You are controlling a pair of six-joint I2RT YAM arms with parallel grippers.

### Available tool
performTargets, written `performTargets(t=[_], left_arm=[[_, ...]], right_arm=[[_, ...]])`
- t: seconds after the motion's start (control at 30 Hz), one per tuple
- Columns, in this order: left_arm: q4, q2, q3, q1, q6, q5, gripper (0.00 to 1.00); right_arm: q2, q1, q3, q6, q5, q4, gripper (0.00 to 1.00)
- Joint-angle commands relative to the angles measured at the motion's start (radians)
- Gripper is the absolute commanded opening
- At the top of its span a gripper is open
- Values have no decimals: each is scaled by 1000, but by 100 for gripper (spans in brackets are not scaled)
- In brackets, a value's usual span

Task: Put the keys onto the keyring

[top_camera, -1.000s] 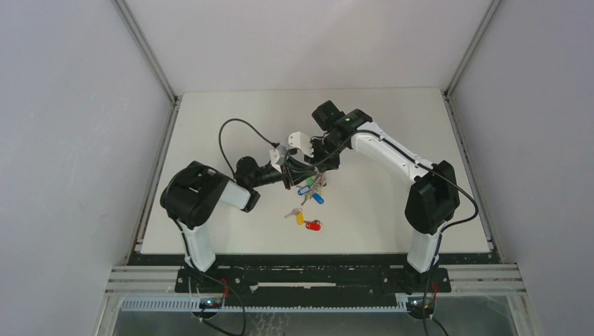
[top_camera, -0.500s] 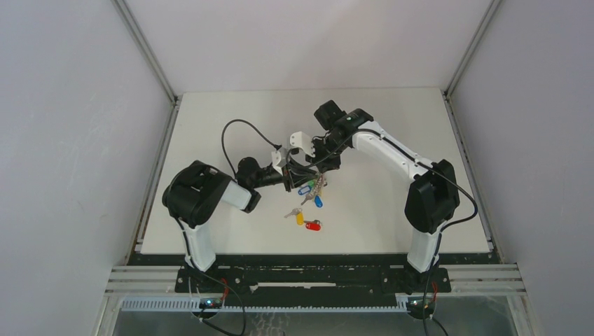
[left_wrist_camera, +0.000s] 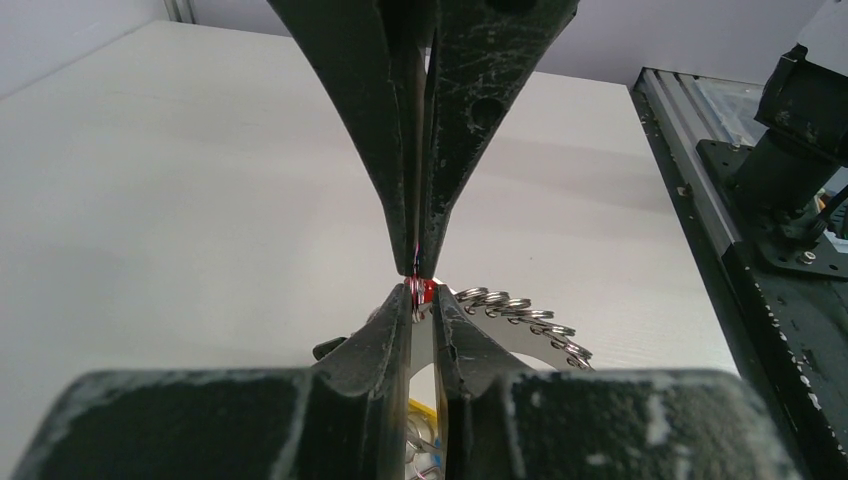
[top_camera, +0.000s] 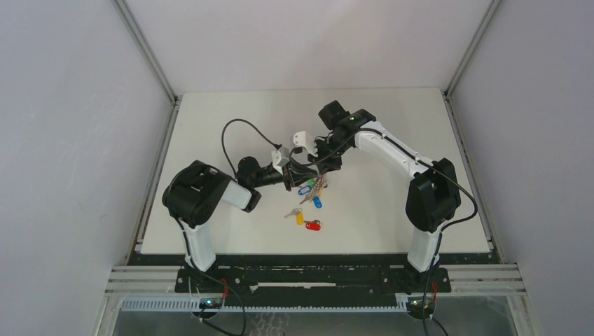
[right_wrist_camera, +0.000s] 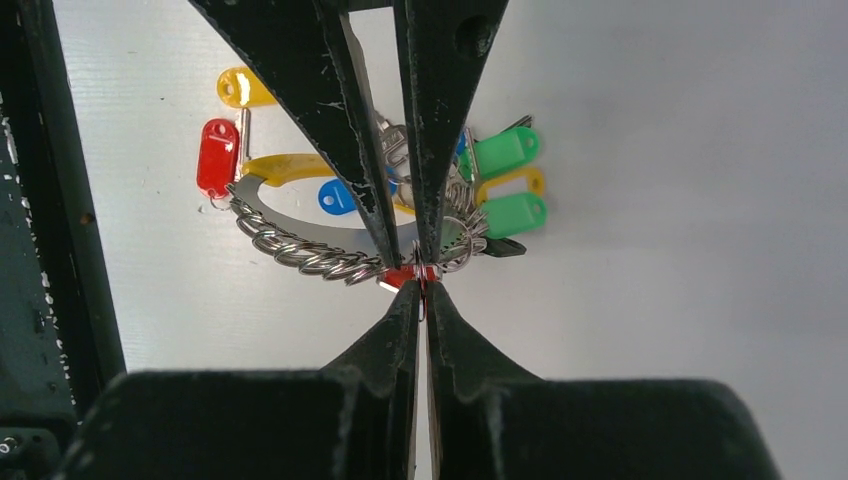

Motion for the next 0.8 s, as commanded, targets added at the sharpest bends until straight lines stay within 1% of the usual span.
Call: performTargets(t=[0.0,0.27,0.5,0.67,0.77], left_arm=[[45,10,40,-12,2,30,16],[45,33,53,-15,-9,36,16],[45,30,54,-15,-9,41,1],[45,36,55,-15,-12,41,0],[45,24,41,-15,-1,17,0]], right_arm=[[-32,-4,5,-26,-57,49,0],[-38,-8,2,-32,-85,58,0],[-38,-10,-2,-31,-93,60,0],[-65,-19,-27,-22,-108,84,0],[-94,-32,-60,3,-111,118,0]])
